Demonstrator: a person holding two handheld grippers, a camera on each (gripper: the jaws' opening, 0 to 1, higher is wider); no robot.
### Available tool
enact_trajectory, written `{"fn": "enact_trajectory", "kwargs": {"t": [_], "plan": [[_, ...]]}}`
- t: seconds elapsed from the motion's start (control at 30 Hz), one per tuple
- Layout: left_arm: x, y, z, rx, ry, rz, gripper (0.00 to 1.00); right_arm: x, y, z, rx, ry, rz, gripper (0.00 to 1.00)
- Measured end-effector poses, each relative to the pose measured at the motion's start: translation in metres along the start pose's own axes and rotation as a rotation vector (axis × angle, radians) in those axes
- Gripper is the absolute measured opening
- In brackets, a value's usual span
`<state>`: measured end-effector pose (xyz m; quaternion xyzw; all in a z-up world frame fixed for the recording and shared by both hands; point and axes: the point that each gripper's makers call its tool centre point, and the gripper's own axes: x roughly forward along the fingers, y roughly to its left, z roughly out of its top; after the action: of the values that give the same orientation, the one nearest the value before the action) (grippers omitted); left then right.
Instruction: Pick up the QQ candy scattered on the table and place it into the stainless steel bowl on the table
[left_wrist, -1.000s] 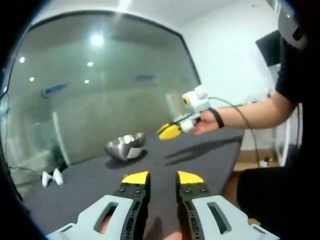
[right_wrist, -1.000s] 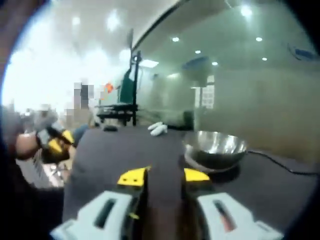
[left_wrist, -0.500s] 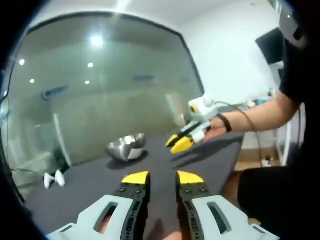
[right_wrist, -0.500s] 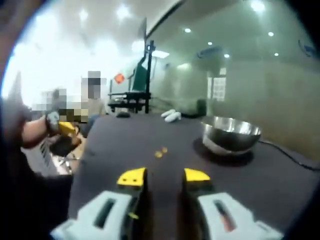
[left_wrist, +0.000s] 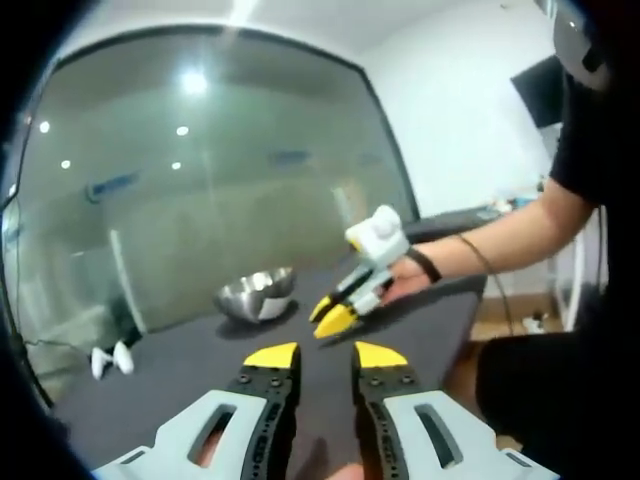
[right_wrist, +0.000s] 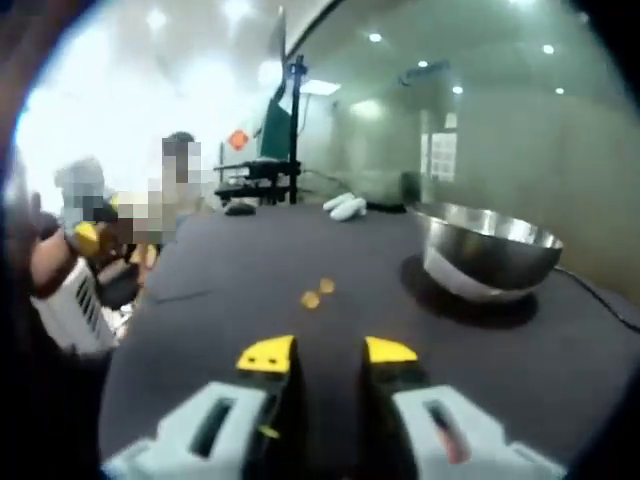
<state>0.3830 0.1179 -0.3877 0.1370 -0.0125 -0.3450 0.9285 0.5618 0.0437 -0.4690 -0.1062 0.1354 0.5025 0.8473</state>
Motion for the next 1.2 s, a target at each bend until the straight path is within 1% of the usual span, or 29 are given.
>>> {"fn": "enact_trajectory", "kwargs": {"t": [0.07,0.13,0.17,0.2,0.23,0.4,0.7,0.73,0.87,0.9,0.93,0.97,1.0,1.03,1.13,1.2], "plan": [[0.0,0.001,-0.001,-0.002,0.003,0.002,0.22,0.011,0.004,-0.002,0.002,0.013,0.004,0.26],[0.0,0.002,-0.001,-0.005,0.002,0.005,0.22,0.024,0.015,-0.004,0.002,0.031,0.03,0.26],[-0.001,0.002,-0.002,-0.007,0.002,0.007,0.22,0.028,0.018,-0.004,-0.022,0.035,0.029,0.27],[-0.001,0.003,-0.002,-0.008,0.003,0.008,0.22,0.031,0.019,0.001,-0.03,0.024,0.025,0.26],[-0.001,0.003,-0.003,-0.007,0.005,0.008,0.22,0.035,0.02,0.003,-0.028,0.027,0.024,0.27],[-0.002,0.006,-0.004,-0.009,0.009,0.012,0.22,0.05,0.023,0.007,-0.027,0.026,0.035,0.26],[-0.002,0.01,-0.009,-0.017,0.018,0.021,0.22,0.064,0.029,0.012,-0.025,0.027,0.055,0.24],[-0.002,0.011,-0.009,-0.017,0.017,0.021,0.22,0.064,0.023,0.011,-0.023,0.028,0.055,0.24],[-0.001,0.012,-0.009,-0.019,0.018,0.021,0.22,0.066,0.027,0.012,-0.036,0.032,0.06,0.2],[-0.001,0.012,-0.01,-0.017,0.02,0.02,0.22,0.067,0.025,0.012,-0.043,0.026,0.055,0.19],[-0.001,0.012,-0.01,-0.016,0.023,0.02,0.22,0.067,0.025,0.012,-0.059,0.022,0.05,0.16],[-0.001,0.012,-0.01,-0.016,0.024,0.02,0.22,0.066,0.029,0.012,-0.08,0.023,0.053,0.09],[-0.001,0.012,-0.01,-0.016,0.025,0.021,0.22,0.066,0.03,0.012,-0.1,0.025,0.049,0.09],[-0.002,0.012,-0.01,-0.017,0.026,0.021,0.22,0.069,0.027,0.013,-0.106,0.022,0.053,0.08],[-0.002,0.013,-0.011,-0.018,0.028,0.023,0.22,0.072,0.021,0.014,-0.087,0.02,0.052,0.08],[-0.001,0.013,-0.011,-0.019,0.027,0.024,0.22,0.072,0.02,0.014,-0.081,0.016,0.052,0.08]]}}
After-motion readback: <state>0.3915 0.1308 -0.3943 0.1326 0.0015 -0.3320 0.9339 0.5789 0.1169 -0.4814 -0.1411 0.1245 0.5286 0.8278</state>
